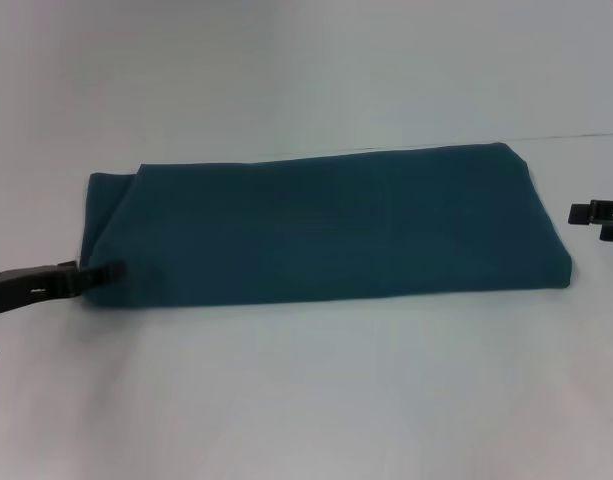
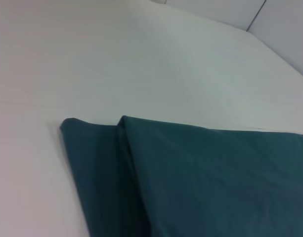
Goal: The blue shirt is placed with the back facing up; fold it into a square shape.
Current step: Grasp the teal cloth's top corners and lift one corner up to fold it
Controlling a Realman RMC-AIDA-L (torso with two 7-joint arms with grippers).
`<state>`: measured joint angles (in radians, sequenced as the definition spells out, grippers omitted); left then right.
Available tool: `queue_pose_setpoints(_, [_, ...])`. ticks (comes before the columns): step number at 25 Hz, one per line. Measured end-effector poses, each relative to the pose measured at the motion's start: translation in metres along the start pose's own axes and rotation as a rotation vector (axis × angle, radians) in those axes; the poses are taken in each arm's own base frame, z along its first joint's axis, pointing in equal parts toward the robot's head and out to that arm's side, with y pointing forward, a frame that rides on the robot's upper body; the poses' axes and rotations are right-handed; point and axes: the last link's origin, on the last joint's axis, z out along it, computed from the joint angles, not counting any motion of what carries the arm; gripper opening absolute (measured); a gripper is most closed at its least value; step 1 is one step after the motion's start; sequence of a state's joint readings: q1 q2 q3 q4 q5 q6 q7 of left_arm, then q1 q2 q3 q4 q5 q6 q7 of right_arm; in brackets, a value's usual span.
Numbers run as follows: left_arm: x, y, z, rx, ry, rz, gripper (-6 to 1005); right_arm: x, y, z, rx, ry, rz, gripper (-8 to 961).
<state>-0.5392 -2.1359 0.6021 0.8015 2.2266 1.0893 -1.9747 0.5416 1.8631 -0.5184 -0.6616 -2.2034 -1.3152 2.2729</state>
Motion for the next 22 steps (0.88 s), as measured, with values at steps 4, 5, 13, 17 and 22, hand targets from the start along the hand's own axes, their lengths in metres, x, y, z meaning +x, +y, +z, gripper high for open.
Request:
queue_pose_setpoints(4, [-0.002, -0.007, -0.002, 0.036, 0.007, -0.008, 783, 0.001, -0.001, 0.000, 0.006, 0.000, 0.001, 793])
queue_pose_setpoints(5, [-0.003, -0.008, -0.002, 0.044, 0.008, -0.010, 783, 0.001, -0.001, 0.000, 0.007, -0.001, 0.002, 793])
queue_pose_setpoints(13, [-0.011, -0.012, 0.005, 0.075, 0.002, -0.035, 782, 0.001, -0.002, 0.001, 0.010, -0.001, 0.000, 793])
queue_pose_setpoints(17, [-0.012, -0.010, 0.007, 0.071, -0.003, -0.033, 782, 0.001, -0.002, 0.001, 0.010, -0.001, 0.000, 793])
queue_pose_setpoints(22, [-0.013, -0.008, 0.008, 0.062, -0.011, -0.032, 782, 0.002, -0.002, 0.000, 0.011, 0.000, 0.000, 793])
